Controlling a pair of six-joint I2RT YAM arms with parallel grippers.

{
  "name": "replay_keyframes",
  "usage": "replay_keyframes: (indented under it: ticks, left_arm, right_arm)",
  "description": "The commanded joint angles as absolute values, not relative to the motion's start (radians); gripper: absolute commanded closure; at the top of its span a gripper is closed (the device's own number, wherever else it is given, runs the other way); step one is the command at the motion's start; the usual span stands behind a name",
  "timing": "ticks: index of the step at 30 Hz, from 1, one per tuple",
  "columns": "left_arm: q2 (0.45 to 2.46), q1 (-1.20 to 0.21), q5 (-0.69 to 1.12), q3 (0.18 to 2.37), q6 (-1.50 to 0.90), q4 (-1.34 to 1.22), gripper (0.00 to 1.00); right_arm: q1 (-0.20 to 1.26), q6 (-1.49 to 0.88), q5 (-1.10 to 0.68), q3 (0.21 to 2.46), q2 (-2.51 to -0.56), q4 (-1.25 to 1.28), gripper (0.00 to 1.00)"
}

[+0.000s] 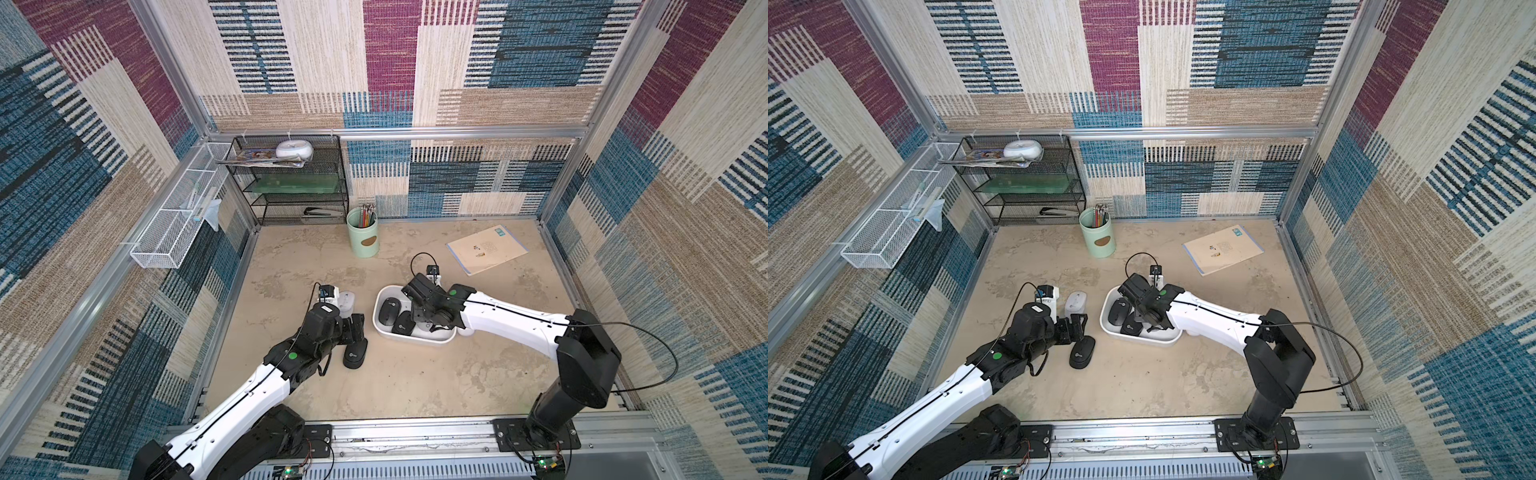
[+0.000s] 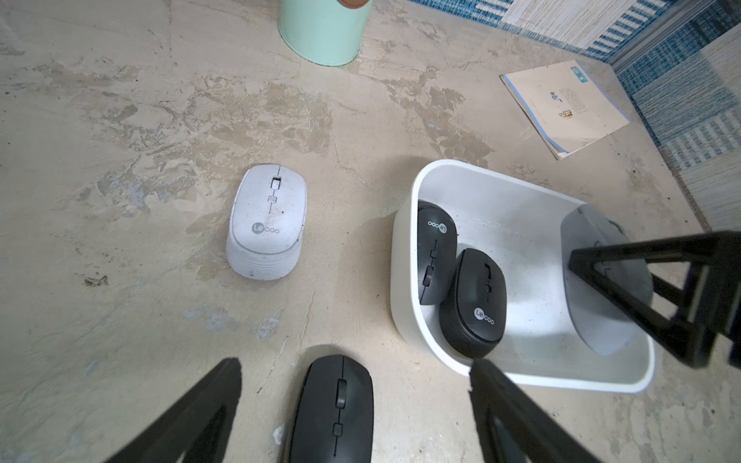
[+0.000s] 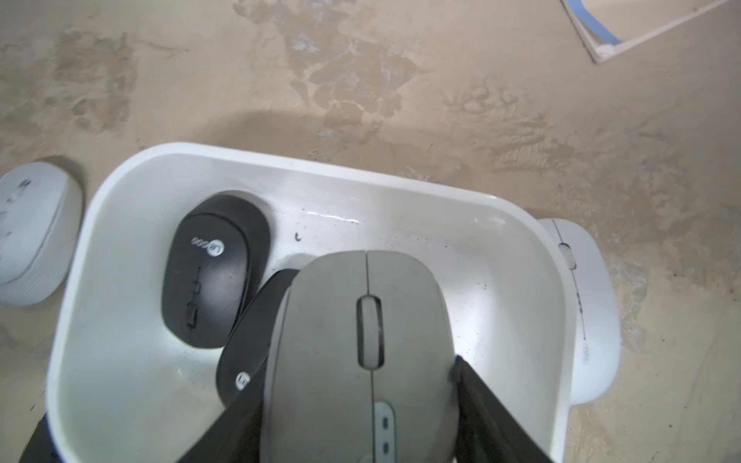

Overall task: Take out the mouse from the storage box
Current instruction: Pick up the mouse from the storage box, then place the mouse at the center of the board.

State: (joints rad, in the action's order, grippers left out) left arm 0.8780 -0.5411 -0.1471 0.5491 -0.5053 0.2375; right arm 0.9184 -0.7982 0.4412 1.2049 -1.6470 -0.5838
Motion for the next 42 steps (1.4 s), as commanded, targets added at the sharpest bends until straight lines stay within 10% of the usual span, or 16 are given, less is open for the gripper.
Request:
replay_keyframes:
  ticks: [1, 42]
  left_arm:
    - [0.847, -0.540, -0.200, 0.539, -0.503, 0.244, 0.07]
    - [0.664, -0.517, -0.407, 0.474, -0.550, 0.306, 0.02]
  right_arm:
    - [0.964, -0.682, 0.441, 1.186, -1.612, -0.526, 0.56]
    - [1.272, -0.381, 0.327, 1.137, -1.802, -0.436, 0.47]
